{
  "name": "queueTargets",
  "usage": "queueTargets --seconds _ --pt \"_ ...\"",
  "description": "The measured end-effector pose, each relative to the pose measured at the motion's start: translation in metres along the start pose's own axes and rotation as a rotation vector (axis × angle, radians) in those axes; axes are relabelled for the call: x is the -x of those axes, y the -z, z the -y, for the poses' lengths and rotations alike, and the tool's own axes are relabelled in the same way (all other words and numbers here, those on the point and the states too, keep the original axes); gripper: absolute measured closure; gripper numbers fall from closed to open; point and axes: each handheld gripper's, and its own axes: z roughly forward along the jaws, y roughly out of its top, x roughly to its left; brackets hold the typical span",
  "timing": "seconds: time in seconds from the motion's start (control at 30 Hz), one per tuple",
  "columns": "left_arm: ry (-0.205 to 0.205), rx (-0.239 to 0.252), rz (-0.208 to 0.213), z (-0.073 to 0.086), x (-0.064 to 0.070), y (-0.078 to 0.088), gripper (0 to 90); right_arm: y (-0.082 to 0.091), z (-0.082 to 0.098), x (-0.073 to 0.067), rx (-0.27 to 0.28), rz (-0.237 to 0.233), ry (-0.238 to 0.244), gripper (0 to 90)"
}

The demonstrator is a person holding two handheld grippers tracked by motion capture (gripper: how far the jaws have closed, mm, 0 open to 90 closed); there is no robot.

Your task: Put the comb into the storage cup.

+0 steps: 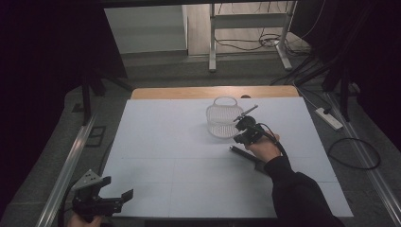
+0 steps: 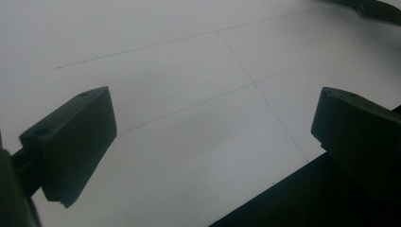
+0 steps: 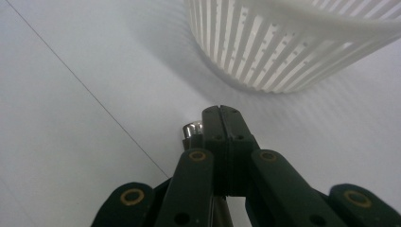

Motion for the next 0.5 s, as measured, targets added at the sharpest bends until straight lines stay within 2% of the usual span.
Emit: queueTargets --seconds 0.5 --pt "-0.004 -0.002 0.002 0.000 0.000 0.000 1.8 -0.025 0.011 0.010 -0.051 0.018 -0.032 89.5"
